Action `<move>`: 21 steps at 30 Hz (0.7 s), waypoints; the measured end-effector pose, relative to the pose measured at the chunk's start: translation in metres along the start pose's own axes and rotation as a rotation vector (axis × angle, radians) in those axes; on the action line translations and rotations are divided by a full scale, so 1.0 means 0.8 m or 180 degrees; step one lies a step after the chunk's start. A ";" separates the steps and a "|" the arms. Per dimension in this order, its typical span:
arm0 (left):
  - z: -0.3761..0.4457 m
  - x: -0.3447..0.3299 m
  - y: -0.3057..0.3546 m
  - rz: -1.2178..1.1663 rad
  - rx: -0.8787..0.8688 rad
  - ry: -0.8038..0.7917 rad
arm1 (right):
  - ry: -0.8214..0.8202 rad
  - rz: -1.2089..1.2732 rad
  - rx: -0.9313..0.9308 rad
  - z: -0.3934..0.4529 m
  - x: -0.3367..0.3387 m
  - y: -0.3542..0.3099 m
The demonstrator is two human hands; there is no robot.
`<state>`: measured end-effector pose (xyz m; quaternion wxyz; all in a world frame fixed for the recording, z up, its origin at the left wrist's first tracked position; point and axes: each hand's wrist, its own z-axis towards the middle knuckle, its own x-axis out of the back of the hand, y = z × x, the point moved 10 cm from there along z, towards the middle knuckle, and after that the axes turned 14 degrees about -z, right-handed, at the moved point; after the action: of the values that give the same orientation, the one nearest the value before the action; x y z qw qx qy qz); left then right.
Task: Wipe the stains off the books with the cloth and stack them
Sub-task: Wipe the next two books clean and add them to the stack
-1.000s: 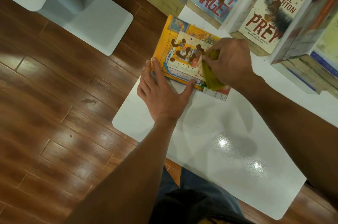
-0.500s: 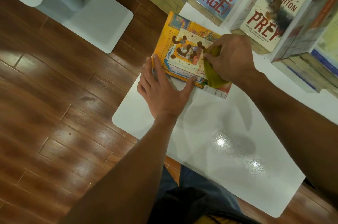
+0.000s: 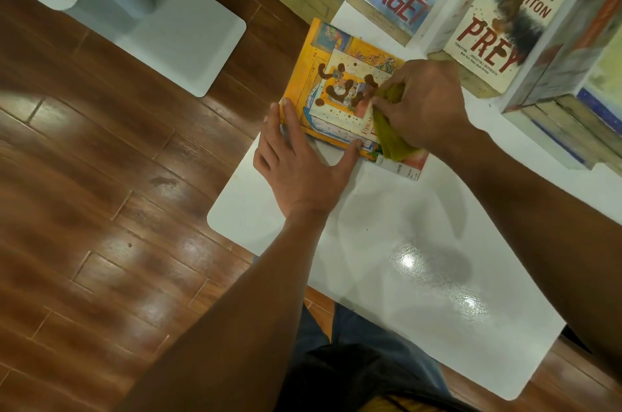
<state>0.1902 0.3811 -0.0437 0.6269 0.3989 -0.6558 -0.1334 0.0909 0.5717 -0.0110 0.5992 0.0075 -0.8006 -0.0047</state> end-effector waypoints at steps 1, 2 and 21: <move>0.000 0.000 0.001 0.0001 -0.0014 0.0001 | -0.0012 -0.0012 0.0148 -0.004 0.000 -0.008; -0.001 0.000 0.002 0.0005 -0.0030 0.0009 | -0.0047 -0.0044 0.0318 -0.010 -0.002 -0.016; 0.000 0.000 0.002 0.0029 -0.0046 0.0026 | -0.0019 0.0073 0.0337 -0.003 0.008 0.003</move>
<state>0.1898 0.3822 -0.0431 0.6331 0.3919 -0.6540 -0.1336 0.0915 0.5737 -0.0043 0.5956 0.0301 -0.8015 0.0446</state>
